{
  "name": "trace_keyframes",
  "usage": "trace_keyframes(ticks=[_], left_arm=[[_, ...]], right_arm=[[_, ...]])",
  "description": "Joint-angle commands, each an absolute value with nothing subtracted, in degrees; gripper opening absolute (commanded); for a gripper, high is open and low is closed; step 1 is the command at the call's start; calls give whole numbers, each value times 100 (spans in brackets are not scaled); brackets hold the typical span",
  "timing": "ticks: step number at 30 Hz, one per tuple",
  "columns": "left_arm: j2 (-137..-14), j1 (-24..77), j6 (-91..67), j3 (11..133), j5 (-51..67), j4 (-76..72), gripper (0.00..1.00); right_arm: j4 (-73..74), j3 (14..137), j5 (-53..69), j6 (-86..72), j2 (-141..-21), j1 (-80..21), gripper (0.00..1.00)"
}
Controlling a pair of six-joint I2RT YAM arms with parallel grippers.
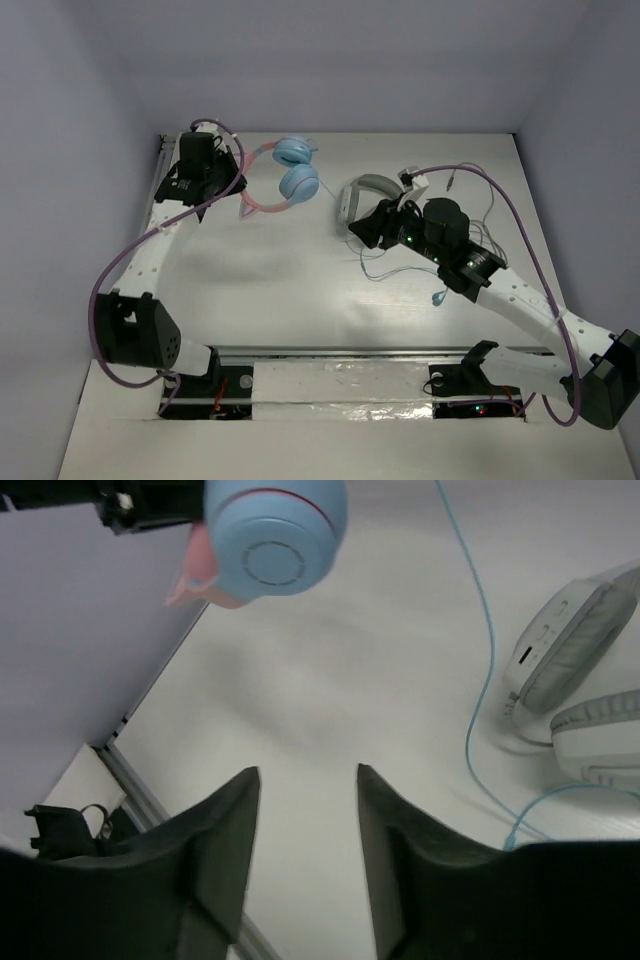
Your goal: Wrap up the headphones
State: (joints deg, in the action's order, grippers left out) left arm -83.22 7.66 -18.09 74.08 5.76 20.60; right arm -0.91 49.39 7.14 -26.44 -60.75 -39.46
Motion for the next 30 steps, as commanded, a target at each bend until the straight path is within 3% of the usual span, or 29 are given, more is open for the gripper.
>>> trace_keyframes(ticks=[1,4,8,11,20,30], left_arm=[[-7893,765,-1846,7734,1431,2144,0],[-7673,765,-1889,8006,1783,2232,0],[-7401,765,-1951,8427,2179,2320,0],[-7287,765,-2013,8612,2513,2329,0],[-6996,765,-2109,8912,2971,2329,0],[-6873,765,-2338,9211,3173,2276,0]], right_arm=[[-483,5343,826,-2330,-6152,-3981,53],[-623,5405,757,-2075,-6266,-3981,64],[-974,5388,790,-1724,-6459,-3692,70],[-1203,5396,1554,-1696,-6748,-3410,73],[-1801,5493,1741,-1775,-7602,-3410,74],[-2285,5493,1758,-1767,-8068,-3410,68]])
